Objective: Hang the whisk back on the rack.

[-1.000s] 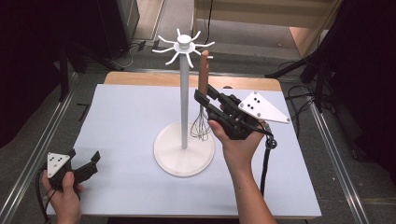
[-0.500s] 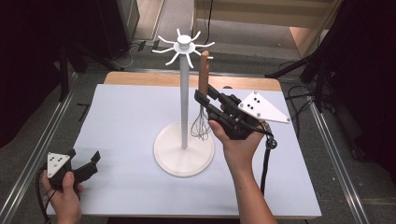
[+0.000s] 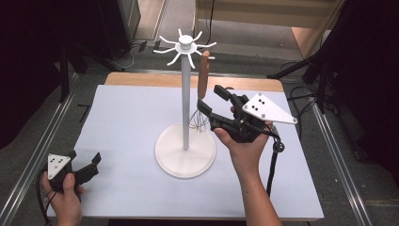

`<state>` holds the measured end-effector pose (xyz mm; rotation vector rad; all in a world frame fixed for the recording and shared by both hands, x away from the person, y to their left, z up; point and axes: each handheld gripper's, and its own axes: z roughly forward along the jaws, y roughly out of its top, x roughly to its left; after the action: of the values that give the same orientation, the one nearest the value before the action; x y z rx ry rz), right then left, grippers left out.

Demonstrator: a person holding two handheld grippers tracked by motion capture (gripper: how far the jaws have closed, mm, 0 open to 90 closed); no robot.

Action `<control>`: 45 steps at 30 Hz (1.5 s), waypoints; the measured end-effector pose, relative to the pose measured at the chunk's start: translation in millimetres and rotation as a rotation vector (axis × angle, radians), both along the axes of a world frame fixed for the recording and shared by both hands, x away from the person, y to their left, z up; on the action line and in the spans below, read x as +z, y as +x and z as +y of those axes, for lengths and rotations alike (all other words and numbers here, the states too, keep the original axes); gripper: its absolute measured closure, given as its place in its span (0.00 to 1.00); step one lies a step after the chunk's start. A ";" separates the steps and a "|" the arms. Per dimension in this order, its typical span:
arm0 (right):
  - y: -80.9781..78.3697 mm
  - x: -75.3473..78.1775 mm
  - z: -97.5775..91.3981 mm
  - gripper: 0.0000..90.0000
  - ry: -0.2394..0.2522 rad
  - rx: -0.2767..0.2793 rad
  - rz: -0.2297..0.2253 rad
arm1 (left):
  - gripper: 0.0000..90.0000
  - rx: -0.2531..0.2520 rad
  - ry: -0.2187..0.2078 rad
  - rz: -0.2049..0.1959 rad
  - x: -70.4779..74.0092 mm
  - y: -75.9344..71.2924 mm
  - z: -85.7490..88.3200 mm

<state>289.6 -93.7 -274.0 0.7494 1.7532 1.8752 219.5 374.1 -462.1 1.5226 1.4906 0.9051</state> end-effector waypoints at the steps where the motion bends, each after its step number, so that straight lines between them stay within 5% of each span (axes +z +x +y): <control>1: 0.0 -0.5 -1.0 0.36 -0.007 -0.008 0.002 | 0.16 0.000 0.001 0.000 0.0 0.0 0.0; 9: -1.3 -8.2 -8.2 0.16 -0.049 -0.054 0.042 | 0.16 0.000 0.001 0.000 0.0 -0.1 -0.1; 13: 0.2 -14.6 -15.2 0.13 -0.053 -0.053 0.059 | 0.16 -0.001 0.001 -0.001 0.0 -0.1 -0.3; 16: 0.2 -20.3 -19.6 0.00 -0.067 -0.077 0.078 | 0.16 -0.002 0.003 -0.001 0.1 -0.3 -0.2; 45: 3.1 -80.1 -71.7 0.00 -0.089 -0.187 0.172 | 0.16 -0.002 0.008 -0.001 0.1 -0.4 -0.8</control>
<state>292.7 -165.4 -354.1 1.0280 1.7874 1.6408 219.1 373.2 -462.0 1.5287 1.4855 0.9114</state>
